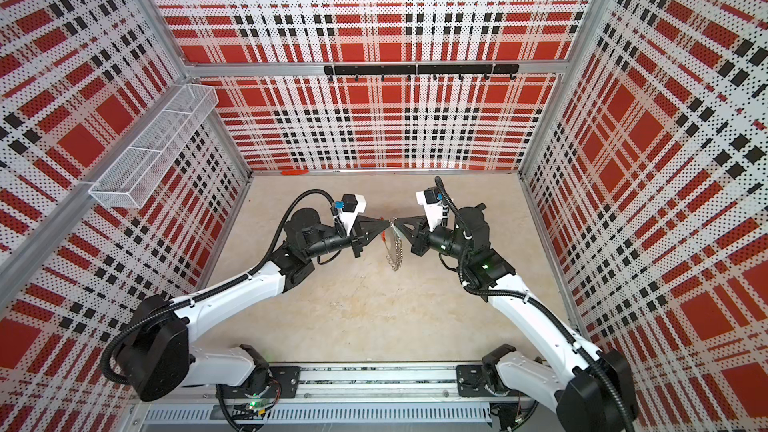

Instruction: Put the keys on the keyring

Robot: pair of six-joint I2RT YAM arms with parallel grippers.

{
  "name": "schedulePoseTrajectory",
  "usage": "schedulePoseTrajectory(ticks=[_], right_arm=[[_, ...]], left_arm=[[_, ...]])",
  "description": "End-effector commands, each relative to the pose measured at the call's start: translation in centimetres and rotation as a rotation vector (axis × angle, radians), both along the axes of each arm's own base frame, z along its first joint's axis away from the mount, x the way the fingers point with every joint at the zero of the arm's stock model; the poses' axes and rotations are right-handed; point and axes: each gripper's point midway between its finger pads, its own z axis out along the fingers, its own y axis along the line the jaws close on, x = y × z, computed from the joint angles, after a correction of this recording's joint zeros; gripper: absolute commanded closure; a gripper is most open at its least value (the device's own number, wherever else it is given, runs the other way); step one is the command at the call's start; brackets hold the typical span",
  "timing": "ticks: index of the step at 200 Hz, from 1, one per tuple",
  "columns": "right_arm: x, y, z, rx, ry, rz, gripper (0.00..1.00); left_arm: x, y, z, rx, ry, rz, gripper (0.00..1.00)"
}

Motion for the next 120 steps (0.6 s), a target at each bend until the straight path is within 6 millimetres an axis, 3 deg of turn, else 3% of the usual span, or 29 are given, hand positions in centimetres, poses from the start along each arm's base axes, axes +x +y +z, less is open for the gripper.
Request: schedulePoseTrajectory(ticks=[1, 120], right_arm=[[-0.6, 0.2, 0.8, -0.005, -0.038, 0.018, 1.0], [0.1, 1.3, 0.7, -0.016, -0.031, 0.023, 1.0]], left_arm=[[0.1, 0.0, 3.0, -0.058, -0.067, -0.012, 1.0], [-0.1, -0.1, 3.1, -0.061, -0.065, -0.022, 1.0]])
